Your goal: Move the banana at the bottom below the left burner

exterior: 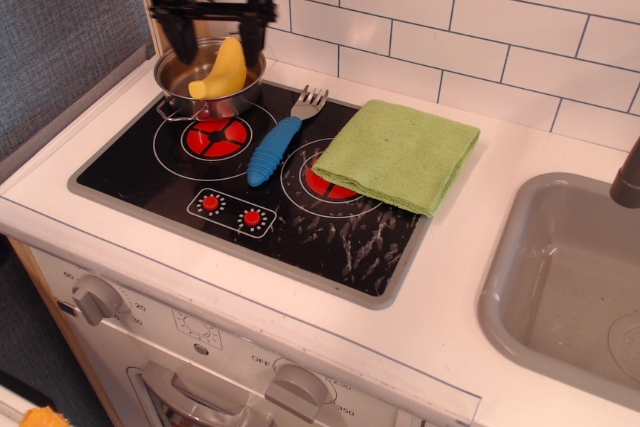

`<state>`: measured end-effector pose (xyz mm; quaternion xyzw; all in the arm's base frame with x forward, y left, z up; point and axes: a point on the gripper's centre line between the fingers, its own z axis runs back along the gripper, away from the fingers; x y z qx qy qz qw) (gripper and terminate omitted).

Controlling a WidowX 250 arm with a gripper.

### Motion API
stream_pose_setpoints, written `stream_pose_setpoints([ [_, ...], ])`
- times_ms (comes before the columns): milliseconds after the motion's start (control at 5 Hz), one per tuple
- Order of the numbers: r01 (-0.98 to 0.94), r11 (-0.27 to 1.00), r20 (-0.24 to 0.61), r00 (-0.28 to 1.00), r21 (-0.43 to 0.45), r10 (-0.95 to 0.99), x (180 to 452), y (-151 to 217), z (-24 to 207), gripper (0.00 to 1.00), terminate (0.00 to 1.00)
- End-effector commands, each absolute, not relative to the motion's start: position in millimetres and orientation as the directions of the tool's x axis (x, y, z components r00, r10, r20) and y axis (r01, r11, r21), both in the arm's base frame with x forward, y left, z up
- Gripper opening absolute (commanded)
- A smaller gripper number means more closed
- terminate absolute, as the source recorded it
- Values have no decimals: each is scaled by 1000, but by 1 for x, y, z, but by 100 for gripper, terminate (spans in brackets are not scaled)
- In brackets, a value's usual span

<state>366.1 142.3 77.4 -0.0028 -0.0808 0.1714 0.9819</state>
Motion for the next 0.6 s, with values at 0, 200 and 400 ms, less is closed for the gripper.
stream_pose_setpoints([
  [0,-379,925,220,902,-13,372,376,165,96,100,0],
  [200,-374,927,193,911,17,364,387,167,85,100,0],
  [400,-371,928,159,918,26,363,394,169,72,100,0],
])
